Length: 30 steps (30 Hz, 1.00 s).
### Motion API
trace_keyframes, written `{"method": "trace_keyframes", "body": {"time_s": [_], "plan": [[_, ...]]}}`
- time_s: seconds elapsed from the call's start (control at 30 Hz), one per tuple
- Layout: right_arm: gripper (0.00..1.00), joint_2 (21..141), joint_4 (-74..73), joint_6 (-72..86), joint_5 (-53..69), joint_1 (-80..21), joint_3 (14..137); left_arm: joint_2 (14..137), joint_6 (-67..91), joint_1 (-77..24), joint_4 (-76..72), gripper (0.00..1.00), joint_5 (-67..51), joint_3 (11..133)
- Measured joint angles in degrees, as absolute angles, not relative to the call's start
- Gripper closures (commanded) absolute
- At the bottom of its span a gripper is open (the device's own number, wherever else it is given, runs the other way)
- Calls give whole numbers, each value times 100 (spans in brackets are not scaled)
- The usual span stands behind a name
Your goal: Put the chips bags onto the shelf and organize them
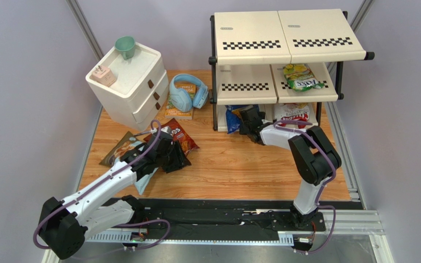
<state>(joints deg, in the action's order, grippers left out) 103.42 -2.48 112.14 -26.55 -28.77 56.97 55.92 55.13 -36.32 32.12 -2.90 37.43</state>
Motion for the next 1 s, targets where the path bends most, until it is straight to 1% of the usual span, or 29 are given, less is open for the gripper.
{"method": "trace_keyframes", "body": {"time_s": [0.07, 0.17, 0.2, 0.23, 0.27, 0.3, 0.6, 0.67, 0.7, 0.73, 0.77, 0.8, 0.83, 0.9, 1.0], "plan": [[31, 10307, 67, 11253, -2613, -2877, 5474, 5581, 5513, -3632, 3212, 47, -292, 3743], [26, 10112, 475, 11150, -2405, -2860, 5186, 5581, 5518, -3632, 3186, 47, -311, 3732], [21, 10064, 596, 11111, -2366, -2856, 5094, 5581, 5520, -3632, 3164, 47, -338, 3719], [11, 10005, 711, 11069, -2320, -2845, 5009, 5581, 5522, -3632, 3146, 47, -368, 3704], [6, 9926, 821, 11002, -2270, -2842, 4904, 5581, 5531, -3632, 3105, 47, -405, 3671], [3, 9843, 910, 10936, -2220, -2840, 4814, 5581, 5533, -3632, 3092, 47, -416, 3651], [0, 9539, 1149, 10322, -1452, -2803, 4510, 5592, 5487, -3632, 2995, 44, -438, 3625], [0, 9415, 1072, 10165, -1275, -2803, 4506, 5640, 5415, -3632, 3059, 40, -377, 3695], [0, 9314, 926, 10016, -1144, -2803, 4565, 5693, 5330, -3634, 3144, 33, -309, 3795], [0, 9247, 821, 9876, -1059, -2803, 4624, 5747, 5245, -3634, 3256, 18, -215, 3927], [0, 9166, 690, 9734, -974, -2803, 4700, 5815, 5135, -3632, 3361, 13, -91, 4093], [0, 9063, 506, 9579, -875, -2803, 4794, 5889, 5011, -3629, 3483, 13, 45, 4298], [0, 8978, 377, 9472, -808, -2803, 4847, 5972, 4928, -3627, 3605, 1, 165, 4515], [0, 8711, -30, 9273, -607, -2803, 4860, 6208, 4646, -3623, 3712, 1, 419, 5048], [0, 8372, -462, 8958, -167, -2797, 4722, 6473, 4366, -3570, 3656, 2, 506, 5450]]}}
